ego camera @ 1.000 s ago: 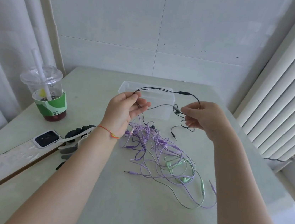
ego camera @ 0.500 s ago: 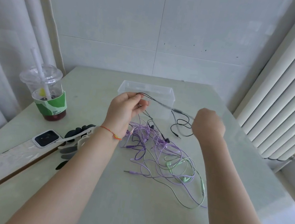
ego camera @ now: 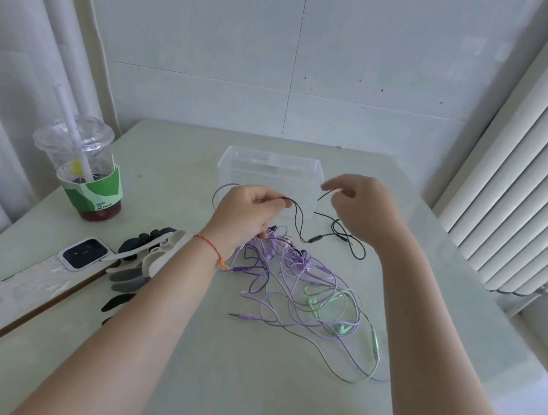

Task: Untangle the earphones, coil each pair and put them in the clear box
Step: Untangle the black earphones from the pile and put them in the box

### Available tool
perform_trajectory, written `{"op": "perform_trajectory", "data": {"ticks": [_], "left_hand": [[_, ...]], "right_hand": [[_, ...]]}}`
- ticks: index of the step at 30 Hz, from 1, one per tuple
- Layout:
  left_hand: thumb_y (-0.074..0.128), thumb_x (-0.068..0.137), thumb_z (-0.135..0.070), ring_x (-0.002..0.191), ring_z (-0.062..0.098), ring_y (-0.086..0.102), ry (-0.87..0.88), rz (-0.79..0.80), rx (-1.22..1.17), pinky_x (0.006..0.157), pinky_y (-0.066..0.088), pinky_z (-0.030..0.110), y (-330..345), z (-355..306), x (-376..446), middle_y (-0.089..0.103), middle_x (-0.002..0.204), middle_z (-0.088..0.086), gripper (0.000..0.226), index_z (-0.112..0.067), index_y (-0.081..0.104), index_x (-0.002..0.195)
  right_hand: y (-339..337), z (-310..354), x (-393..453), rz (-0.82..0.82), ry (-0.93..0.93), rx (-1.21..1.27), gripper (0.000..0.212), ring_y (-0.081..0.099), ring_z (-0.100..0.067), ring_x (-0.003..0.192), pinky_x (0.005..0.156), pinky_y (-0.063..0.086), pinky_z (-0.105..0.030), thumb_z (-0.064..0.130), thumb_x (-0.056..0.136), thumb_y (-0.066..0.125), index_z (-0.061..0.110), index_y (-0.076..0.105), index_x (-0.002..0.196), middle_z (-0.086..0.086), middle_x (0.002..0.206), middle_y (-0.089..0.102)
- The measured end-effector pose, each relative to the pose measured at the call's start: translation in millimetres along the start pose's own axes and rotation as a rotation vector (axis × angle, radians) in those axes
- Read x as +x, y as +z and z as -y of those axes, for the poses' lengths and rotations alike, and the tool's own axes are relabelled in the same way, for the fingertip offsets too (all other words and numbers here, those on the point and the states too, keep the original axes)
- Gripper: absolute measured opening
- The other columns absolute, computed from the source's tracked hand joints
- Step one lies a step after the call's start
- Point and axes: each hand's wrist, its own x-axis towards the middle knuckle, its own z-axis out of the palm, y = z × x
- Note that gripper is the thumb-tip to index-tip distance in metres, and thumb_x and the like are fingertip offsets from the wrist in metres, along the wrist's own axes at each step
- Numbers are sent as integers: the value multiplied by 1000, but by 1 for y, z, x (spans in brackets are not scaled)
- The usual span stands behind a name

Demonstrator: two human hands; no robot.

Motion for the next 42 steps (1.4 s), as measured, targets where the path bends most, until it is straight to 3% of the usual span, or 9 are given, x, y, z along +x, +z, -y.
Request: {"op": "perform_trajectory", "data": {"ticks": [4, 7, 12, 16, 20, 26, 33, 37, 42], "left_hand": [[62, 92, -12, 37, 11, 31, 27, 78, -57, 46, 41, 25, 3, -2, -2, 38, 45, -7, 11, -8, 72, 95], [63, 92, -12, 42, 15, 37, 58, 32, -74, 53, 43, 27, 4, -1, 0, 45, 49, -2, 12, -16, 72, 87], [63, 87, 0, 58, 15, 57, 83, 84, 87, 61, 48, 21, 0, 11, 5, 58, 68, 7, 23, -21, 68, 93], [69, 82, -19, 102, 17, 63, -40, 189, 411, 94, 48, 30, -1, 28, 10, 67, 113, 3, 29, -20, 64, 110], [64, 87, -19, 122, 16, 52, -65, 105, 486, 92, 37, 24, -3, 25, 10, 55, 130, -1, 41, -17, 58, 128], [53, 89, -6, 77, 0, 60, 93, -195, 56, 68, 41, 15, -6, -4, 2, 70, 103, -7, 27, -23, 71, 98], [57, 93, -25, 107, 19, 66, 242, 260, -171, 101, 44, 26, 4, -36, -16, 73, 106, 6, 23, -14, 70, 109], [51, 97, -6, 65, 23, 63, 130, 305, -253, 77, 52, 28, 6, -30, -19, 64, 70, 9, 16, -6, 67, 92], [48, 99, -22, 59, 25, 61, -21, 375, -416, 62, 53, 30, -2, -31, -16, 63, 75, 9, 23, -8, 65, 103]], "right_hand": [[8, 19, -10, 266, -119, 345, 35, 65, -21, 99, 89, 51, -39, 2, 87, 49, 26, 67, 106, 4, 101, 72], [13, 16, -11, 367, -97, 215, 21, 63, -24, 70, 63, 46, -37, 13, 90, 54, 25, 61, 106, 0, 77, 70], [0, 9, -9, 283, 4, 240, 16, 33, -10, 41, 46, 31, -20, 23, 92, 60, 15, 68, 81, 10, 47, 36], [-4, 16, -8, 51, -36, 630, 23, 25, -10, 41, 41, 22, -19, 18, 96, 53, 14, 67, 78, 8, 49, 32], [-5, 22, -10, -72, -75, 774, 21, 22, -12, 44, 42, 20, -20, 17, 98, 51, 14, 64, 81, 0, 54, 30], [-11, 26, -14, 5, -180, 789, 20, 24, -13, 47, 49, 20, -25, 20, 98, 52, 15, 66, 85, 3, 54, 29], [-19, 35, -23, 113, -363, 938, 20, 25, -16, 55, 56, 24, -29, 15, 101, 44, 14, 64, 103, 10, 57, 31], [-18, 30, -16, 8, -201, 902, 20, 26, -13, 50, 49, 22, -25, 15, 101, 47, 16, 65, 94, 11, 54, 31], [-19, 19, -13, 128, -93, 581, 18, 30, -8, 42, 43, 25, -20, 14, 99, 52, 11, 68, 91, 11, 49, 34]]}}
